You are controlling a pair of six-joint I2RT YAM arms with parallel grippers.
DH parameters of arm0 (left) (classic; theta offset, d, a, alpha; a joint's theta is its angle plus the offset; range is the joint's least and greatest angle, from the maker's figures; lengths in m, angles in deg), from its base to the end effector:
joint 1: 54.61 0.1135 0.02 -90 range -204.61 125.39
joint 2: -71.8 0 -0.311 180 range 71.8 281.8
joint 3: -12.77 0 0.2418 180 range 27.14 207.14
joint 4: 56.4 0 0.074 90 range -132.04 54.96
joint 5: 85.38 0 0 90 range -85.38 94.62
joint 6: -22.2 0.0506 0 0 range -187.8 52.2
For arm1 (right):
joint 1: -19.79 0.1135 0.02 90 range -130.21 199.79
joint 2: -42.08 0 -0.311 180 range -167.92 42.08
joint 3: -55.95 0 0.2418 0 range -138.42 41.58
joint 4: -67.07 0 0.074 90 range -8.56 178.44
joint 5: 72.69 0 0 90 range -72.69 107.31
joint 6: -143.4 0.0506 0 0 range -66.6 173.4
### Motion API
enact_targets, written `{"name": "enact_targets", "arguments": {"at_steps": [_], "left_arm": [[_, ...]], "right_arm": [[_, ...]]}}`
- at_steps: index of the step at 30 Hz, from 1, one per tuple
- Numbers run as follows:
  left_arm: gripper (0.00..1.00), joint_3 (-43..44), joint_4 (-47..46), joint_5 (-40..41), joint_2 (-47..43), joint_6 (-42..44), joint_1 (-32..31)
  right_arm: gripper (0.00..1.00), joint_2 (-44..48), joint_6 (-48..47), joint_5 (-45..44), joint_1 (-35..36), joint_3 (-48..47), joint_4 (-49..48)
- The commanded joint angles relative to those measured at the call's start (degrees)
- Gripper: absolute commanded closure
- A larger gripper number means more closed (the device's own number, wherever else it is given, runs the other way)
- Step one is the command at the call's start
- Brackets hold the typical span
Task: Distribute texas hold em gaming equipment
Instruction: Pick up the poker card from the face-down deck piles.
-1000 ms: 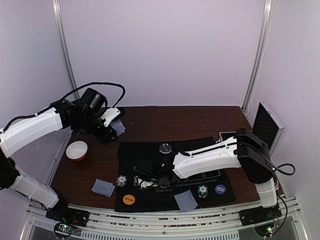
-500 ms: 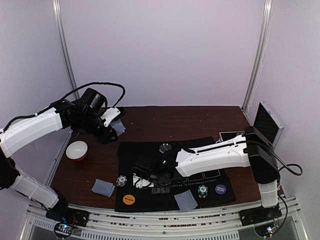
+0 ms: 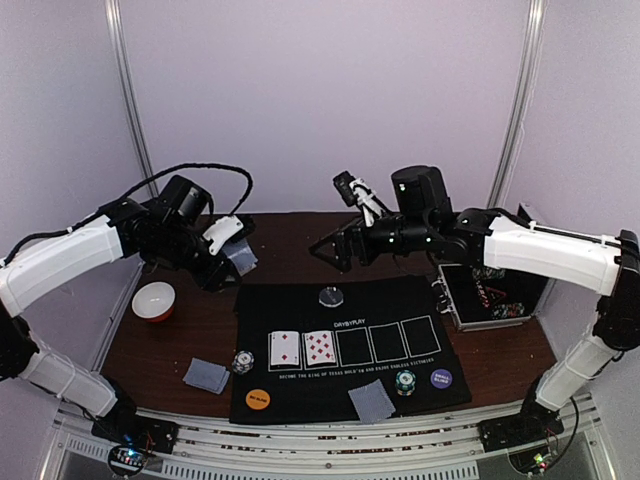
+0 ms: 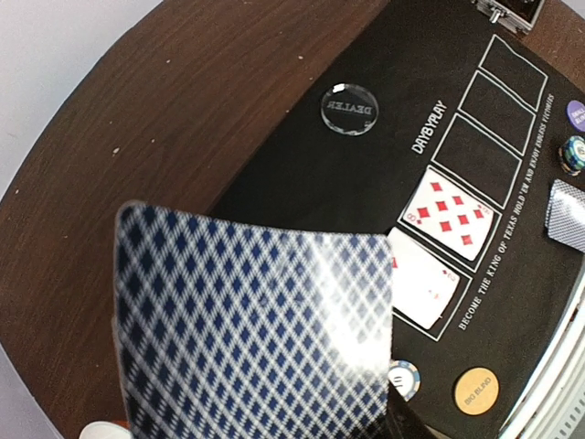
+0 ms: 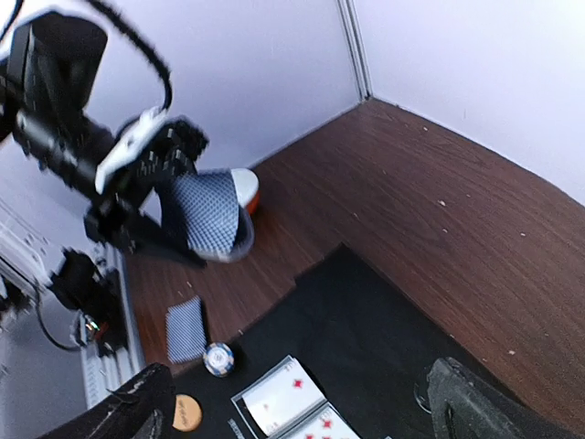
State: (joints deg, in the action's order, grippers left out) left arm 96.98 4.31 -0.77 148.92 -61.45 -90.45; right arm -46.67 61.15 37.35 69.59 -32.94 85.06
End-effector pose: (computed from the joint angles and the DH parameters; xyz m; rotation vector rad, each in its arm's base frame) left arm 0.2116 -0.1587 0.3464 0.9476 2.3477 -0.3269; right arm 0.2260 0.2943 0.3878 -0.9465 1.7535 0.9992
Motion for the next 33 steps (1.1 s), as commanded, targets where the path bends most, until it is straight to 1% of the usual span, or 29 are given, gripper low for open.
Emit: {"name": "enact_targets", "arguments": {"at_steps": [1,4,7,10,18,23,25,26,30,33], "left_arm": [[0.58,1.6,-1.3,-5.2,-1.3,3.0,-2.7],[0.58,2.9,-0.1,-5.6,-0.8,4.3,-5.9],[0.59,3.6,0.5,-6.0,-0.4,4.9,-7.3],[0.59,3.8,0.5,-6.4,0.0,5.2,-8.2],[0.59,4.6,0.9,-5.8,1.1,5.6,-8.6],[0.59,5.1,0.9,-5.8,1.3,5.8,-8.6],[0.59,5.0,0.9,-5.8,1.3,5.8,-8.7],[0.59,5.0,0.9,-5.7,1.3,5.8,-8.6],[0.59,4.5,0.9,-5.3,1.1,5.8,-8.6],[0.59,4.2,0.9,-5.0,1.0,6.0,-8.6]], "right_arm": [[0.04,-4.7,19.3,16.5,-4.4,0.2,-17.8],[0.07,-9.8,20.3,18.0,-4.4,-4.2,-15.6],[0.07,-12.4,22.9,19.6,-3.8,-5.1,-18.9],[0.07,-14.6,23.4,20.3,-2.6,-5.9,-20.8],[0.08,-19.4,22.9,21.8,0.0,-8.5,-22.5],[0.14,-21.8,22.0,19.7,0.5,-10.3,-20.2],[0.19,-21.8,22.0,19.5,0.5,-10.2,-20.3],[0.23,-21.6,21.9,19.2,0.5,-9.9,-20.3],[0.46,-20.2,20.6,18.1,0.4,-9.3,-18.7],[0.56,-19.1,19.4,17.2,0.3,-8.7,-16.9]]}}
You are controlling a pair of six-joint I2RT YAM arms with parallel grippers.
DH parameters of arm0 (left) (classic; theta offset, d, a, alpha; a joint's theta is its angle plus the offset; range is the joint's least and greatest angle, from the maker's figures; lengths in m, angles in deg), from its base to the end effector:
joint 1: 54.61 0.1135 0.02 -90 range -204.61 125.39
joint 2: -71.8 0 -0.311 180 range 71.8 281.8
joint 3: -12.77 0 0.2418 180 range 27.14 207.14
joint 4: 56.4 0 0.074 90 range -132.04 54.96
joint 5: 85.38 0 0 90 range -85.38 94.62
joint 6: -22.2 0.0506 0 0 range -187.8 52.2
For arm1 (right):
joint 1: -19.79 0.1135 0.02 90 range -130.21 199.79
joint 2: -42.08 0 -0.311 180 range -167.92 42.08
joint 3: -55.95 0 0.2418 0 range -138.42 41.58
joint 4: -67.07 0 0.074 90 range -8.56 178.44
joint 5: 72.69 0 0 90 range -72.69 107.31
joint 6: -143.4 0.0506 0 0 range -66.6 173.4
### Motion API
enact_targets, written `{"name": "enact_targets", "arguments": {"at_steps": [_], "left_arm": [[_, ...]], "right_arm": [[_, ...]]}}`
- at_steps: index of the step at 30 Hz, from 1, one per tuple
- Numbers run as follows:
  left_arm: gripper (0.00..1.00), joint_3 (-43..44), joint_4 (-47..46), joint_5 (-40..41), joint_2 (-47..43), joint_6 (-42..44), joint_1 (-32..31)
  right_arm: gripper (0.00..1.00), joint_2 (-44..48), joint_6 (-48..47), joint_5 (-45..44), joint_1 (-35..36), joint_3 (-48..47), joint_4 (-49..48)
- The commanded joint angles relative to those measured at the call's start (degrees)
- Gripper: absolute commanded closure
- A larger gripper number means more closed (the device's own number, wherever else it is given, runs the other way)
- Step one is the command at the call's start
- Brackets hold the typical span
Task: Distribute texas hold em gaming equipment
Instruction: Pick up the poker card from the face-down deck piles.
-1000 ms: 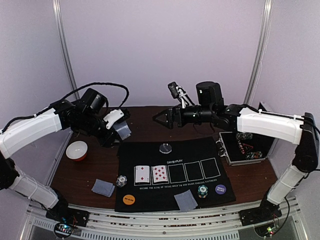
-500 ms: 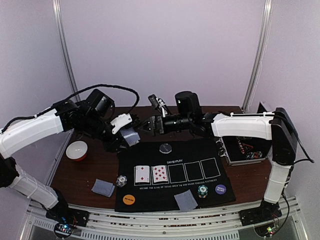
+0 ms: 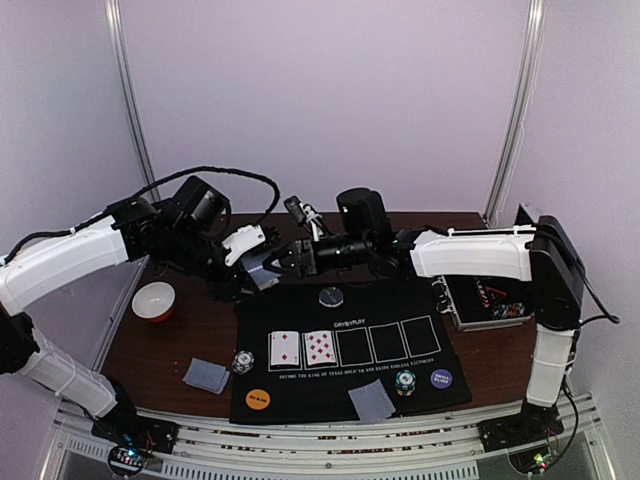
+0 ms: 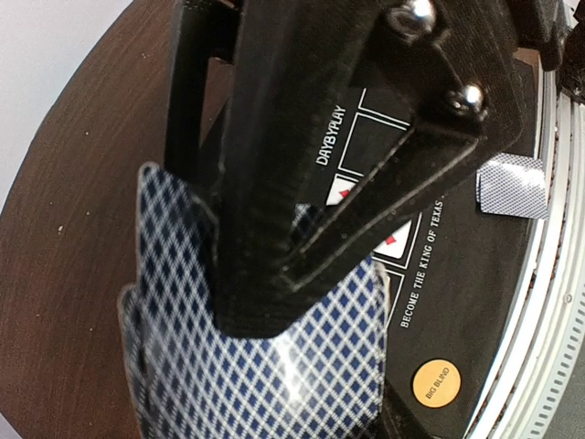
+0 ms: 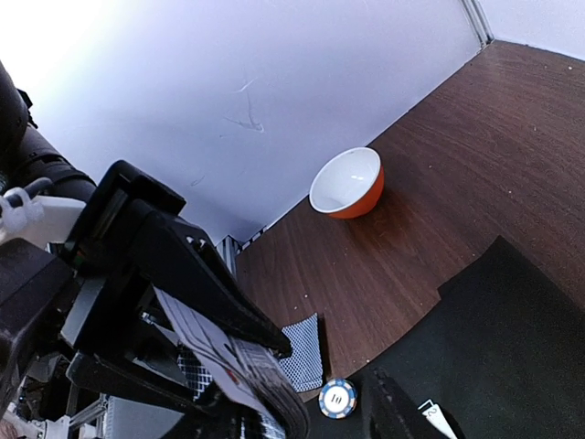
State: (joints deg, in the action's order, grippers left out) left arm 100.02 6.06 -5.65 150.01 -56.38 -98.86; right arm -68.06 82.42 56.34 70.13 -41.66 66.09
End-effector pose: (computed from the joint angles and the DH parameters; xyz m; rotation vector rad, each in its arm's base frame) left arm 0.1864 -0.1942 0.3565 1.2532 2.2117 -0.4564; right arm 0.2781 0.3853 0.3303 -0.9126 1.8069 1.5439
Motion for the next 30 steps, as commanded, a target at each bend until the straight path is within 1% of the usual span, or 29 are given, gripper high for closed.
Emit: {"name": "enact_targets", "arguments": {"at_steps": [1,6,9,15,22,30], "left_arm": [[0.59,1.2,-0.9,0.0,-0.1,0.9,-0.2],[0.59,1.1,-0.9,0.5,0.2,0.8,-0.2],[0.59,0.9,-0.9,1.6,0.4,0.6,-0.2],[0.59,0.5,-1.0,2.4,0.2,0.3,-0.2],[0.59,0.4,-1.0,3.5,0.1,-0.1,-0.1],[0.59,0.5,-1.0,5.1,0.4,-1.7,-0.1]], "right_arm": [[0.59,2.6,-2.1,-1.8,-0.3,0.1,2.7],[0.76,3.6,-2.6,-1.5,-0.2,-0.2,4.5],[0.83,4.2,-3.5,-2.2,-0.3,-0.6,6.3],[0.86,5.5,-6.1,-3.9,-0.3,-1.6,11.1],[1.00,7.1,-8.0,-5.6,-0.9,-2.3,15.3],[1.00,12.0,-11.8,-8.7,-1.8,-2.0,21.4]]}}
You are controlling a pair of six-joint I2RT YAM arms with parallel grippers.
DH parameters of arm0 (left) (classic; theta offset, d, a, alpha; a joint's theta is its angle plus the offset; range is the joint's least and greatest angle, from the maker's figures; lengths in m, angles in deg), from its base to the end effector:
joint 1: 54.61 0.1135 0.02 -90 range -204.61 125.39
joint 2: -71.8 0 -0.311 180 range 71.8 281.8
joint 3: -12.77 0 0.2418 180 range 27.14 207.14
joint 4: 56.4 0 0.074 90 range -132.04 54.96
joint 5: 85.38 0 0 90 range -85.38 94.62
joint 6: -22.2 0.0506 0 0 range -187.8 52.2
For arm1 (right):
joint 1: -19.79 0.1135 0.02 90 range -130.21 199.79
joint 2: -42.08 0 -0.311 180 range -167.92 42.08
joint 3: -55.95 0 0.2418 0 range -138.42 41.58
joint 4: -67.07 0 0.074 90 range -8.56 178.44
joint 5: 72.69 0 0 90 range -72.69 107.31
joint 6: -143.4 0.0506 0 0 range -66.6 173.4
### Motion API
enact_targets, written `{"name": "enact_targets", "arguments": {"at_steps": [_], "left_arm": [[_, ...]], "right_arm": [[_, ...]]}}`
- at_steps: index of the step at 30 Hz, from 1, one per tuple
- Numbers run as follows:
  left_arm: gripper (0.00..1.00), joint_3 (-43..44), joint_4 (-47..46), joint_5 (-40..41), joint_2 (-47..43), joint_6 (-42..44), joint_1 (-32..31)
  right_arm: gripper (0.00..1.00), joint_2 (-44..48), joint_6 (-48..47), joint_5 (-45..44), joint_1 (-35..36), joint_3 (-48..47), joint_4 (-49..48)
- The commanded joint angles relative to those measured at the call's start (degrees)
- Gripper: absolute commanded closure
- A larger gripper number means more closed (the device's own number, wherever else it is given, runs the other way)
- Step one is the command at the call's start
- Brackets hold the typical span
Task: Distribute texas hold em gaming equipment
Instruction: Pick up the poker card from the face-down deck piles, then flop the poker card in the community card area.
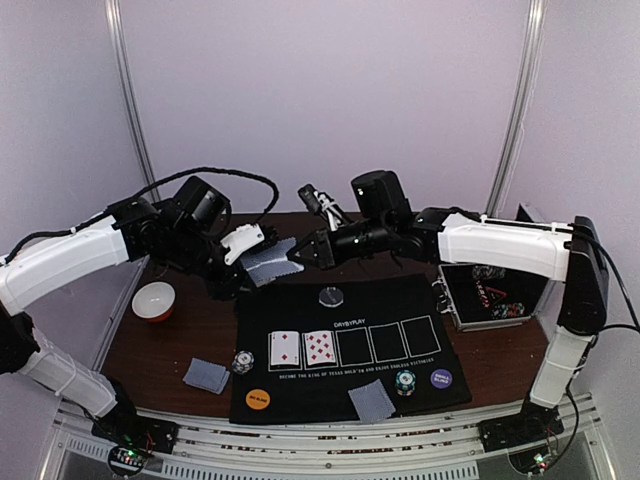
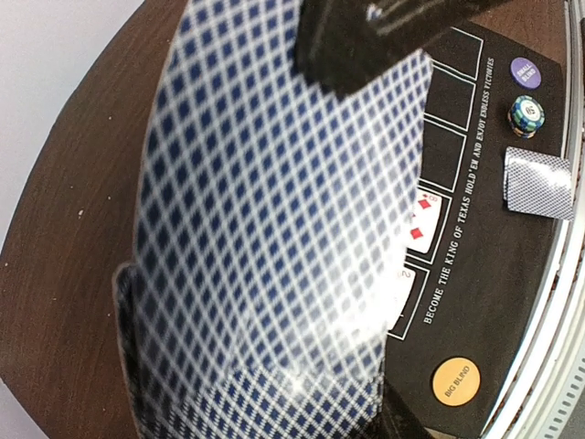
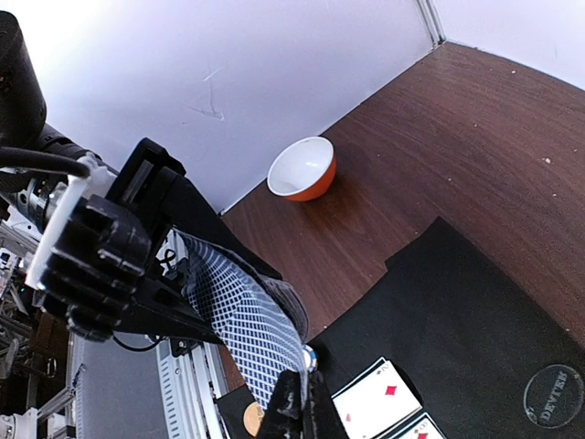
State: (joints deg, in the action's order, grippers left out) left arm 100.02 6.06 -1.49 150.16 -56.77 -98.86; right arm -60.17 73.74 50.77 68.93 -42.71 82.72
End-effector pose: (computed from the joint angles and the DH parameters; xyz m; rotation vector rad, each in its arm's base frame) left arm 0.1896 -0.1922 0.3555 1.2166 2.2271 -0.3684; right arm 0.2648 0.3488 0.3640 -0.9338 1.8771 1.3362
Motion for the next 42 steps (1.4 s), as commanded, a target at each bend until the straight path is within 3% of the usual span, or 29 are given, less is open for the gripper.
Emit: {"name": "enact_targets", "arguments": {"at_steps": [1,5,11,14,18,23,30,42], "left_arm": [[0.59,0.6,-1.0,1.2,0.4,-1.5,-0.1],[0.60,0.5,-1.0,3.0,0.8,-2.8,0.0],[0.59,-0.1,-1.4,4.0,1.0,-4.3,1.5],[0.59,-0.2,-1.9,3.8,1.1,-4.4,1.9],[0.59,0.3,-1.9,3.5,1.8,-4.3,2.0],[0.59,0.1,-1.5,3.3,1.3,-4.3,2.1],[0.59,-0.6,-1.5,3.7,0.3,-4.2,2.1],[0.59,-0.8,-1.6,3.5,0.5,-3.9,2.1]], "right_arm": [[1.00,5.0,-3.8,-3.7,-0.7,-1.0,6.3],[1.00,9.3,-9.1,-11.7,-0.8,-1.5,14.7],[1.00,16.3,-23.6,-43.6,1.1,4.9,28.9],[1.00,17.3,-33.9,-56.0,6.0,11.1,28.9],[1.00,15.4,-47.9,-67.4,14.0,18.6,21.6],[1.00,8.0,-51.7,-69.1,15.1,17.3,18.2],[1.00,-3.0,-52.9,-70.6,18.2,16.3,20.6],[1.00,-5.4,-51.3,-57.0,20.0,18.8,23.2]]}}
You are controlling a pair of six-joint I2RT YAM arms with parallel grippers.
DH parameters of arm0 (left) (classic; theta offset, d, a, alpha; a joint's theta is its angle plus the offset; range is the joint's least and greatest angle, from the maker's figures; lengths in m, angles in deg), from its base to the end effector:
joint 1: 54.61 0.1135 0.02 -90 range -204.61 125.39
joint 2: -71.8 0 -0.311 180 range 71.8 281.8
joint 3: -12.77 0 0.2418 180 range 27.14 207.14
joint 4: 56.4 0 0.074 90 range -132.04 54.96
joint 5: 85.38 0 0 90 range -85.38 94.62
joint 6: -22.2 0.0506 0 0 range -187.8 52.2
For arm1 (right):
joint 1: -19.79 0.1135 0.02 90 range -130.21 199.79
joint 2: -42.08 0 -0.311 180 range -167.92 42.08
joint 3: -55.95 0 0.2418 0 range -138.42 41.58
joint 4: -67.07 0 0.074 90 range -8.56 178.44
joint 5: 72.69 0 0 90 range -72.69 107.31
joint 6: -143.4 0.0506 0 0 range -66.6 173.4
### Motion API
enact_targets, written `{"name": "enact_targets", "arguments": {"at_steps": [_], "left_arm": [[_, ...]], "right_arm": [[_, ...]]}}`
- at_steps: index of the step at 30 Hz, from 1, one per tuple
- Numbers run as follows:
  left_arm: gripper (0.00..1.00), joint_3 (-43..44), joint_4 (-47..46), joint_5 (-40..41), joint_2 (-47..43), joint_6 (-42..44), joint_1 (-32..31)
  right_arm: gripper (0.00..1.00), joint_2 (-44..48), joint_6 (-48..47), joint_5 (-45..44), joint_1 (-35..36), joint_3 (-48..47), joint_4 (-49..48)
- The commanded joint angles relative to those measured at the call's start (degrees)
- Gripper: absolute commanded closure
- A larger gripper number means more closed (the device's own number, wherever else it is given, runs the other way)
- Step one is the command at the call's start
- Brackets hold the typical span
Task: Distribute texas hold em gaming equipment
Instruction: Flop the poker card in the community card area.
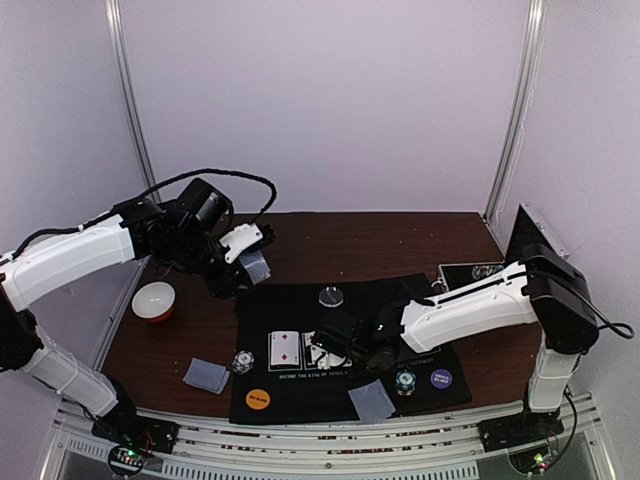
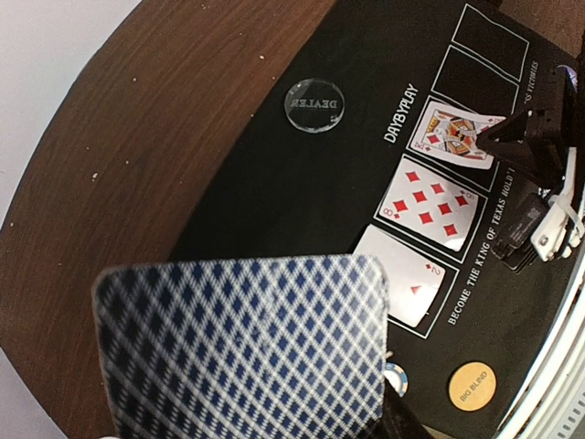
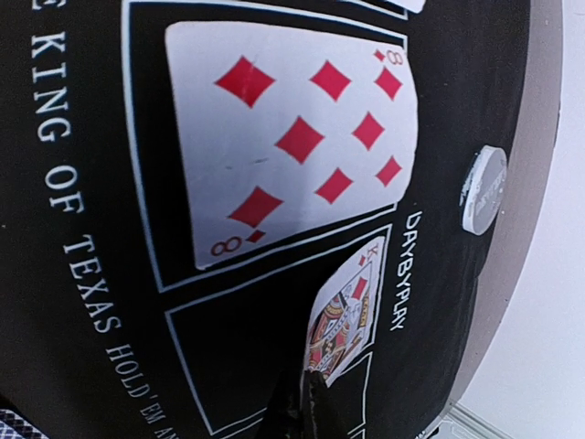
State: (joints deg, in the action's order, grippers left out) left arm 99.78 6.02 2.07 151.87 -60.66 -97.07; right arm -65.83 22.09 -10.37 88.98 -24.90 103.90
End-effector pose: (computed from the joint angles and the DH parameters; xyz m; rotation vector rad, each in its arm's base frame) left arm 0.2028 -0.1886 0.3464 1.0919 2.3208 -0.2961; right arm 0.1581 0.3499 0.1927 -1.8543 1.7304 -0.3995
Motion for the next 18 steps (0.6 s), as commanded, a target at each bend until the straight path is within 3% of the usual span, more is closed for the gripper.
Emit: {"name": "enact_targets", "arguments": {"at_steps": [1,18], "left_arm": [[0.59,-0.6,-1.6,0.0,-1.3,0.0,0.4],[0.59,-0.7,-1.6,0.0,-1.3,0.2,0.3]], "right_arm": [[1.00,0.0,0.3,4.6,0.0,1.0,2.2],[1.00,-3.1,0.1,3.2,-0.2,-0.6,3.4]]}}
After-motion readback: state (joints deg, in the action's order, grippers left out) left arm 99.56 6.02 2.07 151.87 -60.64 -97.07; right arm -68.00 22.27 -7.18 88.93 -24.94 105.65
